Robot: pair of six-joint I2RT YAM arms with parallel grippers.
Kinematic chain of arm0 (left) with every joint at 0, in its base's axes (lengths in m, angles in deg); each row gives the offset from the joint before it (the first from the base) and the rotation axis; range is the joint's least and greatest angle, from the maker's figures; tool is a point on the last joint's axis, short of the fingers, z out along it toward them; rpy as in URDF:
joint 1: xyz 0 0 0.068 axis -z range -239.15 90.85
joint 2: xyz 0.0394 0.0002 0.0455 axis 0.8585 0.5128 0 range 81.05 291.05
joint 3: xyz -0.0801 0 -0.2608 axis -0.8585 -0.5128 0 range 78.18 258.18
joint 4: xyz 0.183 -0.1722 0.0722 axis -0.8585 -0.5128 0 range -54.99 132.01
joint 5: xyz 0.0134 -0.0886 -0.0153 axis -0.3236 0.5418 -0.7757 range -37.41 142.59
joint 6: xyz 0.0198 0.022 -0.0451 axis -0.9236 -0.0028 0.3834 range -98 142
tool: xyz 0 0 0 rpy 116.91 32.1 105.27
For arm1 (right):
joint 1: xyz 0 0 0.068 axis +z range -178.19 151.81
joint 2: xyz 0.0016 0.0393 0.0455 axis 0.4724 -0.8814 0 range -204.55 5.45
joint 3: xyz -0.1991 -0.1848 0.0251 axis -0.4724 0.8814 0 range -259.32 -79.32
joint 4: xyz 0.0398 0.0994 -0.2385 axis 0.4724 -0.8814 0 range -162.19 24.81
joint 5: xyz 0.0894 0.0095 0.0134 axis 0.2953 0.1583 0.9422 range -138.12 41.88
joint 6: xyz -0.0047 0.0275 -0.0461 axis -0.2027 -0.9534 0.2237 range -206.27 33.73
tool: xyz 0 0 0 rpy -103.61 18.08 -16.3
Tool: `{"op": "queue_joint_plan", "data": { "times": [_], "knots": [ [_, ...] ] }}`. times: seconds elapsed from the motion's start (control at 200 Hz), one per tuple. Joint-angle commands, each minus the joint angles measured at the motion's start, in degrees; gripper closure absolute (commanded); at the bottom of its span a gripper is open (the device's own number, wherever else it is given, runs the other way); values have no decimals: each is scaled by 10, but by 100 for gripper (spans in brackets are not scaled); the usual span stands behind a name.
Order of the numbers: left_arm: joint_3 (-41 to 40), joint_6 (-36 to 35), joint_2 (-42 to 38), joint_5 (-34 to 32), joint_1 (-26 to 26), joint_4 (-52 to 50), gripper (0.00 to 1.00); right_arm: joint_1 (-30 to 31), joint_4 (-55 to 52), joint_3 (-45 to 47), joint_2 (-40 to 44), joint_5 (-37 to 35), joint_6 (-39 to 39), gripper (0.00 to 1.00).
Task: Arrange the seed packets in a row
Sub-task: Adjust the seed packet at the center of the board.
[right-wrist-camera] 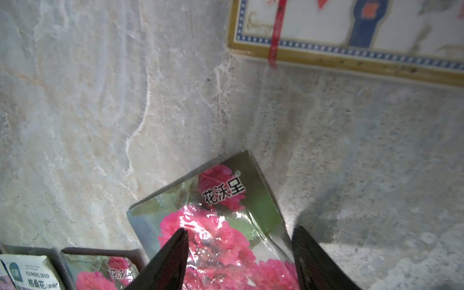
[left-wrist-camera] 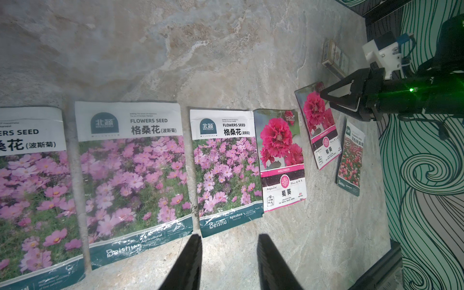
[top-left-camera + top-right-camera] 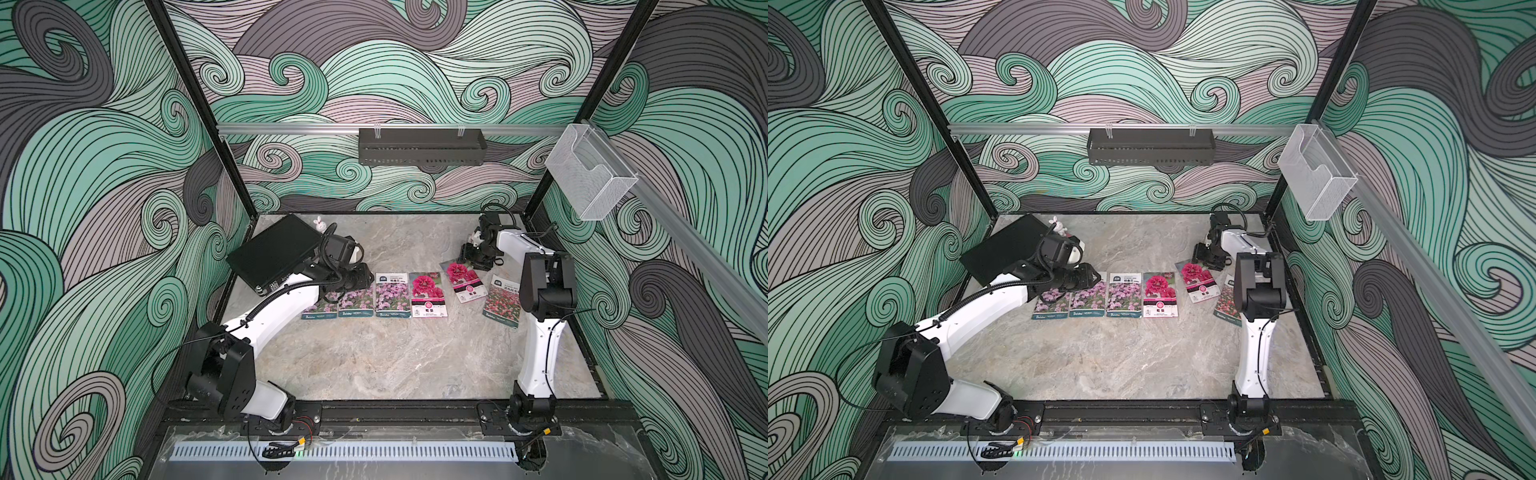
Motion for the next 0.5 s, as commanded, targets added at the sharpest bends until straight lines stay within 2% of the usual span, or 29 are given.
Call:
{"op": "queue_joint_plan", "data": {
  "times": [0.0,0.495],
  "knots": [
    [-4,5,-9,3,6,5,62,8,-19,33,11,-22,-3,33],
    [-10,5,-10,2,10,5,61,26,-8,154,117,-78,-18,35]
  ]
}}
